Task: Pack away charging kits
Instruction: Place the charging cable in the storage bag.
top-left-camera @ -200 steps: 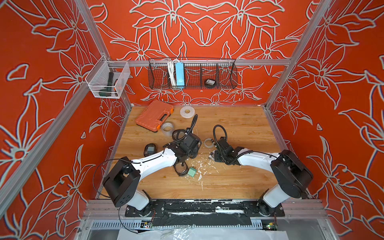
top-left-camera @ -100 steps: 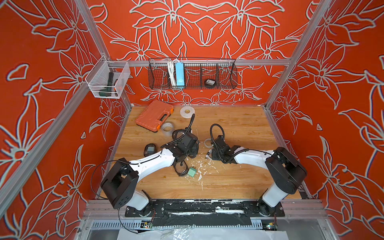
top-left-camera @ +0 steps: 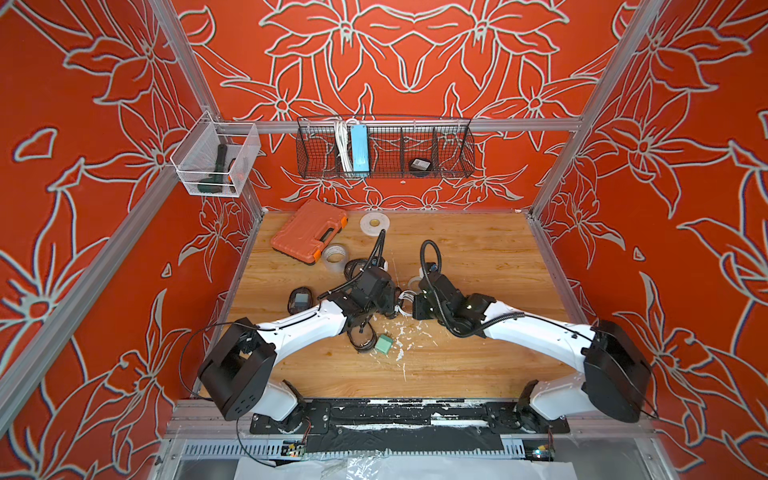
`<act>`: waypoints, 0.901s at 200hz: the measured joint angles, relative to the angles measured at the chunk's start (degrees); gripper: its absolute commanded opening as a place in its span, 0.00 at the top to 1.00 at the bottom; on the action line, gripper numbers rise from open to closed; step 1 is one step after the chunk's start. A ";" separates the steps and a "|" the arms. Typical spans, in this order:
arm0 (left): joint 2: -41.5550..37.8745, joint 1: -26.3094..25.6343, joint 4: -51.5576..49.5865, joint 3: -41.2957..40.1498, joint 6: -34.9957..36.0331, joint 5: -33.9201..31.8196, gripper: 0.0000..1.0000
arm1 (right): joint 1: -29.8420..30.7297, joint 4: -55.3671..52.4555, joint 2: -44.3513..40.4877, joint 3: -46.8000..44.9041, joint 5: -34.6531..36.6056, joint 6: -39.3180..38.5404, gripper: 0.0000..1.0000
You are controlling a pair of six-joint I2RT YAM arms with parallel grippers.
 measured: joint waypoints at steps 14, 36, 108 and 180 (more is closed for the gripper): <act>-0.66 0.00 0.61 -0.52 0.07 0.72 1.00 | -0.02 0.00 2.75 1.53 -0.07 -0.04 1.00; -1.55 0.00 1.68 -1.42 0.09 1.70 1.00 | -0.02 -0.52 6.21 2.54 0.07 -0.07 1.00; -3.08 0.02 6.88 -4.09 0.28 10.82 1.00 | -0.02 -2.99 10.82 6.14 0.98 -0.11 1.00; -3.08 0.11 10.40 -4.85 0.26 14.01 1.00 | -0.02 -4.72 12.07 8.04 2.99 -0.11 0.99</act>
